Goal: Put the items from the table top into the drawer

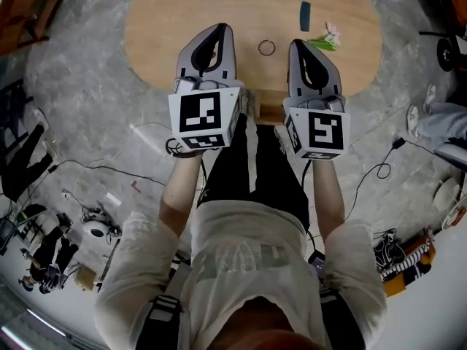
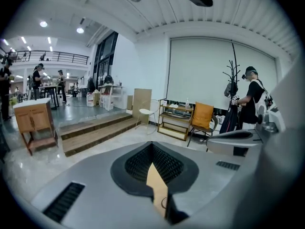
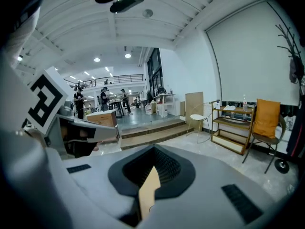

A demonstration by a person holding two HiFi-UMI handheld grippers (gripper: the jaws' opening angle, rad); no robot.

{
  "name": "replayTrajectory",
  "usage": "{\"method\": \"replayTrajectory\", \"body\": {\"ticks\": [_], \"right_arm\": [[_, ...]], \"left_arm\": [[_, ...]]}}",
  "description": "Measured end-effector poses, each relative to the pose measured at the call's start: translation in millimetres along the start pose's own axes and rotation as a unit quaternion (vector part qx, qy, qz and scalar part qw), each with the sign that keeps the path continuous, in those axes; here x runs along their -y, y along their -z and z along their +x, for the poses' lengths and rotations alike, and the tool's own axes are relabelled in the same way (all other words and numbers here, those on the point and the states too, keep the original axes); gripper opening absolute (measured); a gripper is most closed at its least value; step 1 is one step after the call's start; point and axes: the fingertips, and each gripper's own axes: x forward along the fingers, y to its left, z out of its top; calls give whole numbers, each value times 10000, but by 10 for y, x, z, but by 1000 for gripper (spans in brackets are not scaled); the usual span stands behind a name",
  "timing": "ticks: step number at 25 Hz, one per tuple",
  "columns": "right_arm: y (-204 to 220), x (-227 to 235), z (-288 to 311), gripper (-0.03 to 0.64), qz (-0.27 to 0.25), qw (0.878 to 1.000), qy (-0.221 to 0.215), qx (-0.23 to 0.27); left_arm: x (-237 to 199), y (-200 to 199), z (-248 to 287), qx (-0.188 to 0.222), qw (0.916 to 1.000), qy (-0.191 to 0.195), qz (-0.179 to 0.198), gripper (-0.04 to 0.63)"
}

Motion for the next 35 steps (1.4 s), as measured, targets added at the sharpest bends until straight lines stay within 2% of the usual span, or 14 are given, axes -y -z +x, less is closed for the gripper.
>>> {"method": "replayTrajectory", "body": {"ticks": [4, 8, 11, 16, 21, 24, 25, 26, 27, 30, 35], "right_arm": [[598, 68, 192, 0, -80, 10000, 23, 36], [1322, 87, 289, 0, -45, 9997, 78, -247], [1720, 80, 315, 0, 2, 9988, 99, -480], [2038, 54, 261, 0, 31, 9973, 39, -737], [2080, 76, 280, 0, 27, 9969, 24, -782], [2134, 50, 384, 0, 172, 9960, -176, -855], [2202, 26, 453, 30, 196, 9944, -297, -999], [2286, -8, 534, 206, 154, 9920, -431, -1179], [2372, -44, 619, 334, 30, 9893, -546, -1349], [2607, -91, 833, 334, -429, 9826, -656, -1686], [3006, -54, 1104, 333, -506, 9704, -691, -2258]], "left_arm": [[-58, 632, 237, -55, 9999, -85, -18, 6], [-48, 1238, 339, -259, 9996, -123, 9, 6], [-10, 1528, 370, -345, 9994, -70, 37, 6], [50, 1788, 356, -466, 9989, -78, 48, 8], [52, 1789, 364, -454, 9989, -112, 7, 6], [32, 1788, 385, -448, 9989, -145, -4, 6], [24, 1795, 390, -452, 9989, -158, -11, 6], [14, 1807, 394, -462, 9988, -172, -11, 6], [5, 1823, 397, -478, 9987, -185, -8, 6], [-6, 1896, 398, -552, 9983, -192, -1, 6], [-15, 2028, 383, -708, 9973, -193, 25, 6]]}}
